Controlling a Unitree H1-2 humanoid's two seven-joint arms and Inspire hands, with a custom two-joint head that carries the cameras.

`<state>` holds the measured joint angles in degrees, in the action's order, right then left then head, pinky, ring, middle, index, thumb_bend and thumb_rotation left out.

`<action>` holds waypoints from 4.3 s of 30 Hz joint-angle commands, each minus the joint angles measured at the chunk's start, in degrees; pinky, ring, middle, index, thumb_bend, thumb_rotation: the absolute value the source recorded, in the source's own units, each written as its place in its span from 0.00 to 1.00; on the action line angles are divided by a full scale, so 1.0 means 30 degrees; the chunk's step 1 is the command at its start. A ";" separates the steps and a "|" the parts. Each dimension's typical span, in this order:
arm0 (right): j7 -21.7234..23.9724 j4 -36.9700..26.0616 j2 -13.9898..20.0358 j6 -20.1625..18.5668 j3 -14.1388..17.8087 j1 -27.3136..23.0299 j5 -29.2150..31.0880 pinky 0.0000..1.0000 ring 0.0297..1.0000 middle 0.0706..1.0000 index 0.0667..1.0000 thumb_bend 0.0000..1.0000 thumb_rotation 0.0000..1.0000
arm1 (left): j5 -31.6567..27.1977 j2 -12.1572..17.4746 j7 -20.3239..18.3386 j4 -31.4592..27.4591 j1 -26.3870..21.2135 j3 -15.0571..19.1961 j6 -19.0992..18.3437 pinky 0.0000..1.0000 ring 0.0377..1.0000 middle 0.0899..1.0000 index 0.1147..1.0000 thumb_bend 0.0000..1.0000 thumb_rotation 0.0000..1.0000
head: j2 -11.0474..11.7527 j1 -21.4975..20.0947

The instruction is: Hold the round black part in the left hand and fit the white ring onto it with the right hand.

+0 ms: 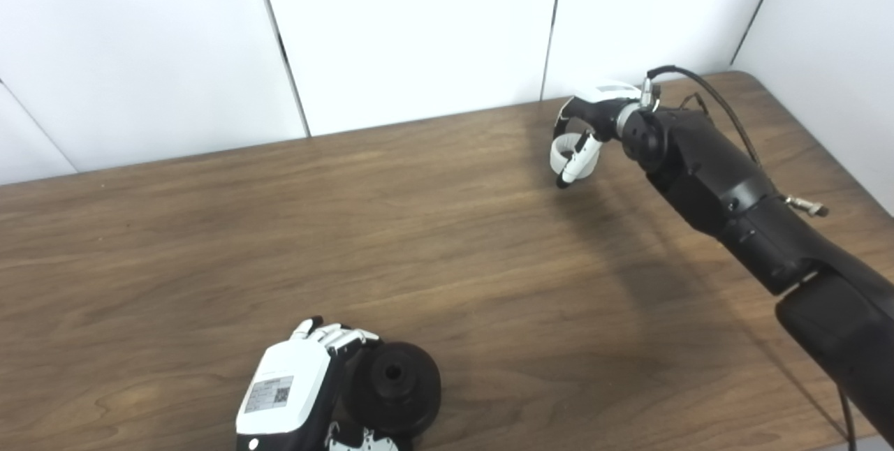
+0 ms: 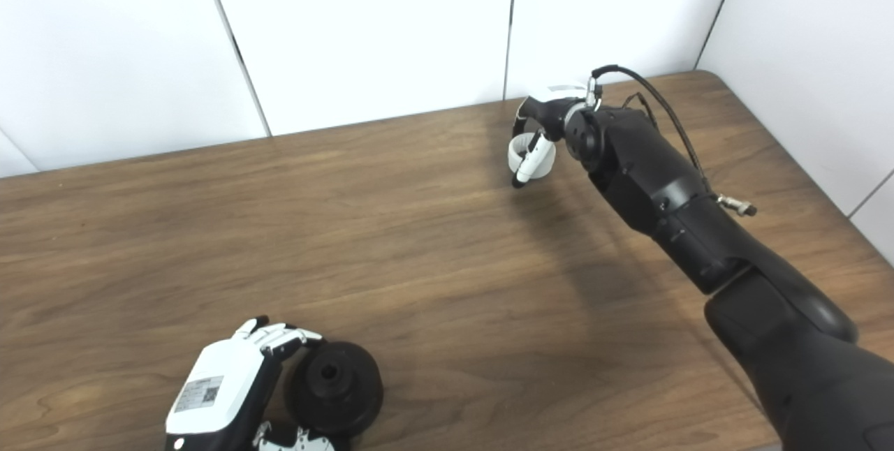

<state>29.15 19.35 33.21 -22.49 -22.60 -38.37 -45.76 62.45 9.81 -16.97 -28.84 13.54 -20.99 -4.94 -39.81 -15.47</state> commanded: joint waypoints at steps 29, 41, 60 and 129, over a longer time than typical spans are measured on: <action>-0.0200 -0.0449 0.0882 0.0007 0.0173 -0.0992 -0.0580 1.00 1.00 0.91 0.67 0.87 0.27 | 0.0090 0.0066 -0.0480 -0.0353 0.0142 -0.0110 0.0299 0.93 0.82 0.71 0.41 0.52 0.05 | -0.0273 -0.0142; -0.0890 -0.0294 0.0829 0.0577 0.0226 -0.0873 -0.0465 1.00 0.98 0.87 0.46 0.56 0.15 | 0.0094 -0.0028 -0.0559 -0.0365 0.0143 -0.0070 0.0213 0.94 0.82 0.72 0.41 0.52 0.05 | -0.0280 -0.0209; -0.1264 -0.1334 0.1253 0.1420 0.0579 -0.0271 -0.0229 1.00 0.97 0.84 0.45 0.52 0.14 | 0.0251 -0.0099 -0.0567 -0.0341 0.0088 -0.0150 0.0251 0.94 0.82 0.72 0.41 0.52 0.05 | -0.0722 0.0421; 0.8981 -2.1610 -0.5133 0.3836 0.0961 0.7298 -0.0882 1.00 0.92 0.80 0.44 0.53 0.14 | 0.2542 -0.1994 -0.3687 -0.0681 -0.1364 -0.1113 -0.1334 1.00 0.87 0.75 0.41 0.53 0.06 | -0.4490 0.5041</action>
<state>58.52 -44.94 18.30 -12.70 -19.99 -15.21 -48.14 69.41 5.86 -27.63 -30.43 9.60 -23.78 -8.93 -53.26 -0.26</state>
